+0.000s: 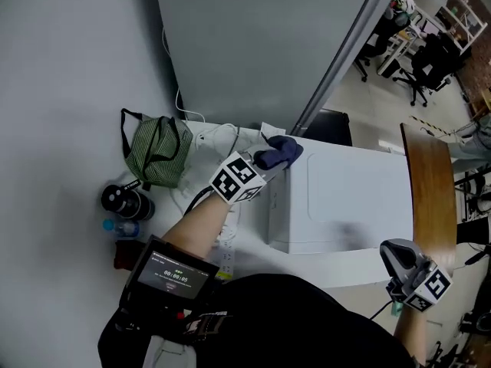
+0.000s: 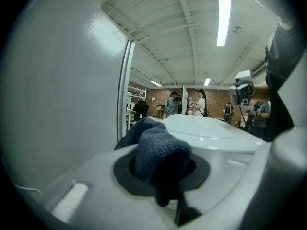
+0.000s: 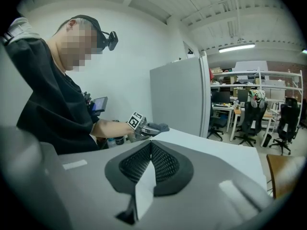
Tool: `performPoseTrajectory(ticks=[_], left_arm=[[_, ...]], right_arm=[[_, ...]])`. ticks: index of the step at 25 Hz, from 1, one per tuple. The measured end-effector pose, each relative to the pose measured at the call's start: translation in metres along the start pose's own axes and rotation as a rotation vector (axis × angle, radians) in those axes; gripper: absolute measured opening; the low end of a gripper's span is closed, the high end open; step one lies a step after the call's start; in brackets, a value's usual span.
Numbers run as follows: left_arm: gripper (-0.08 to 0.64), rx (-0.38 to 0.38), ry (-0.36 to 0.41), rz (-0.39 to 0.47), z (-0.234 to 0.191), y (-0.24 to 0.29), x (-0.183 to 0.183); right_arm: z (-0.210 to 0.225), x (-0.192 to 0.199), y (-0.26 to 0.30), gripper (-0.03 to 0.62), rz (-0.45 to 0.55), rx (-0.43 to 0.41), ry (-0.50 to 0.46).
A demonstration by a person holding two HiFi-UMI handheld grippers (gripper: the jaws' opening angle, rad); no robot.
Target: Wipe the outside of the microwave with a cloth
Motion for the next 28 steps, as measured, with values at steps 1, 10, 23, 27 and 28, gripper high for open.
performPoseTrajectory(ticks=[1, 10, 23, 27, 28], left_arm=[[0.061, 0.000, -0.019, -0.004, -0.005, 0.003, 0.003], [0.058, 0.010, -0.138, -0.200, -0.040, 0.044, 0.078], [0.058, -0.023, -0.194, -0.442, -0.056, 0.068, 0.151], [0.060, -0.057, -0.198, -0.244, -0.036, 0.001, 0.064], [0.060, -0.046, -0.185, -0.189, -0.026, -0.015, 0.041]], right_arm=[[0.002, 0.001, 0.002, 0.006, -0.014, 0.002, 0.002], [0.030, 0.013, 0.019, 0.006, -0.112, -0.008, 0.021], [0.033, 0.011, 0.017, 0.006, -0.106, 0.003, 0.011], [0.030, 0.007, 0.021, 0.006, -0.048, -0.028, -0.001], [0.029, 0.007, 0.022, 0.006, -0.037, -0.037, 0.000]])
Point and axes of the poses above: the fingertips, and each gripper's own axes: y forward along the fingers, z to its right, x out of its underside, the point moved 10 cm from there along -y, backward along the fingers, and after that the axes turned 3 degrees about y, right-handed, at the moved point
